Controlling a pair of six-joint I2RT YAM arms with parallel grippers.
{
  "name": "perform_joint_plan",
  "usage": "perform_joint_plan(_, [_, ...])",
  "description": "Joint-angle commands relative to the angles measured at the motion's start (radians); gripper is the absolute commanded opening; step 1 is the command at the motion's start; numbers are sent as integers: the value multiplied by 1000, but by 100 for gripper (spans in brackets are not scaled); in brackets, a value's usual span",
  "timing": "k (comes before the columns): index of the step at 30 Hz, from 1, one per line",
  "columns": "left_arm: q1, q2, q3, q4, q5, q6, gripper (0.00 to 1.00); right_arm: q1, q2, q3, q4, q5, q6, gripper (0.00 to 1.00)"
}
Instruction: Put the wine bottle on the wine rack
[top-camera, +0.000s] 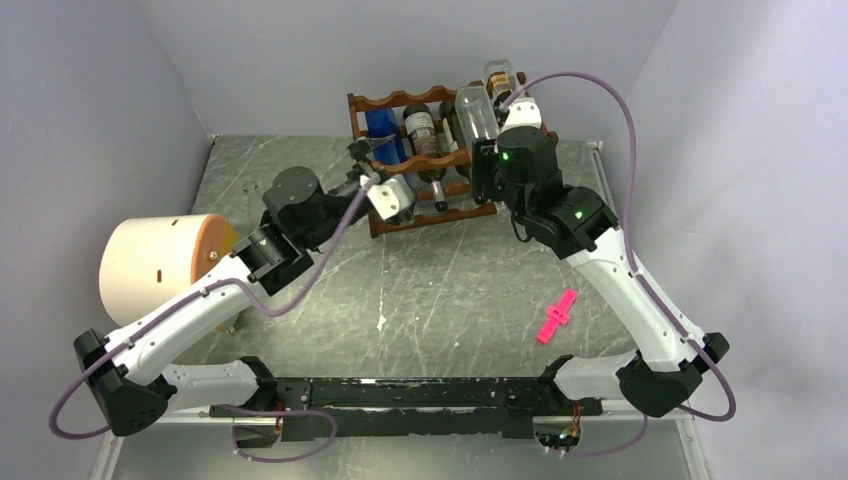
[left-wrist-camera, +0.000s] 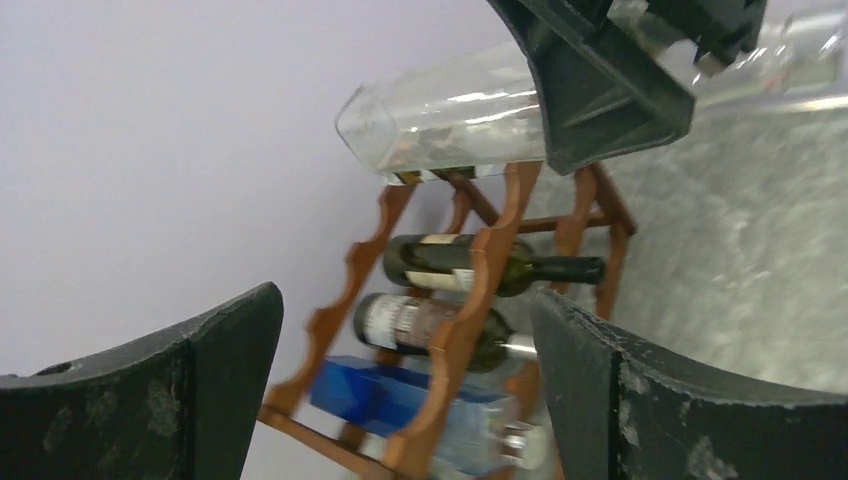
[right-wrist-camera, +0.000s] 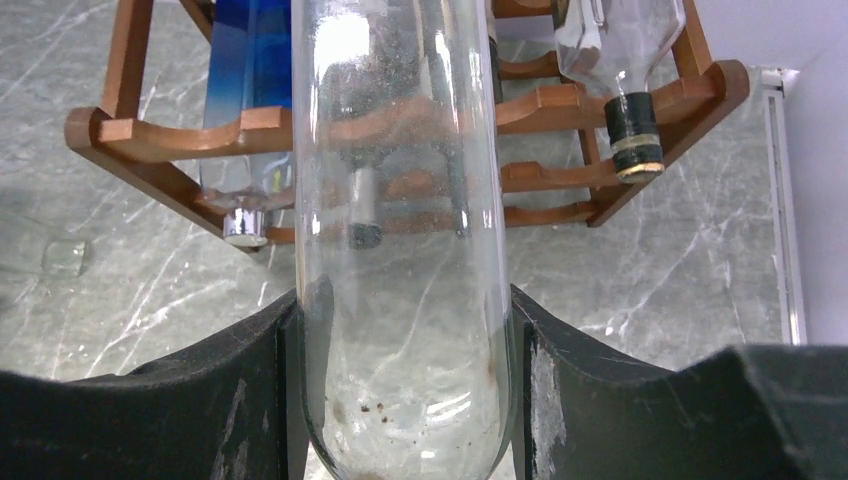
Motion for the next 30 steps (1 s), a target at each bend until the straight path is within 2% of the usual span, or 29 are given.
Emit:
perform_joint_plan(1, [4, -58, -57, 70, -108, -460, 97, -30, -1, 2, 142, -38, -18, 0])
perform_joint_plan(4, [3, -34, 41, -162, -292, -762, 97, -45, 0, -10, 148, -42, -13, 0])
perform_joint_plan(6, [4, -30, 53, -289, -322, -891, 97, -55, -7, -22, 150, -44, -7, 0])
perform_joint_plan(9, [3, -82, -29, -344, -309, -994, 97, -63, -27, -54, 175, -50, -6, 0])
perform_joint_plan(14, [4, -179, -173, -336, -266, -1063, 97, -128, 38, -5, 132, -130, -17, 0])
perform_joint_plan(18, [3, -224, -235, -341, -202, -1051, 97, -188, 113, 64, 133, -201, -30, 0])
perform_joint_plan(22, [4, -255, -267, -352, -154, -1025, 97, -259, 193, 125, 170, -279, -54, 0])
perform_joint_plan(26, [3, -276, -277, -370, -175, -1005, 97, -314, 280, 198, 211, -325, -79, 0])
perform_joint_plan(30, [3, -296, -285, -373, -194, -1006, 97, -346, 407, 351, 153, -414, -108, 0])
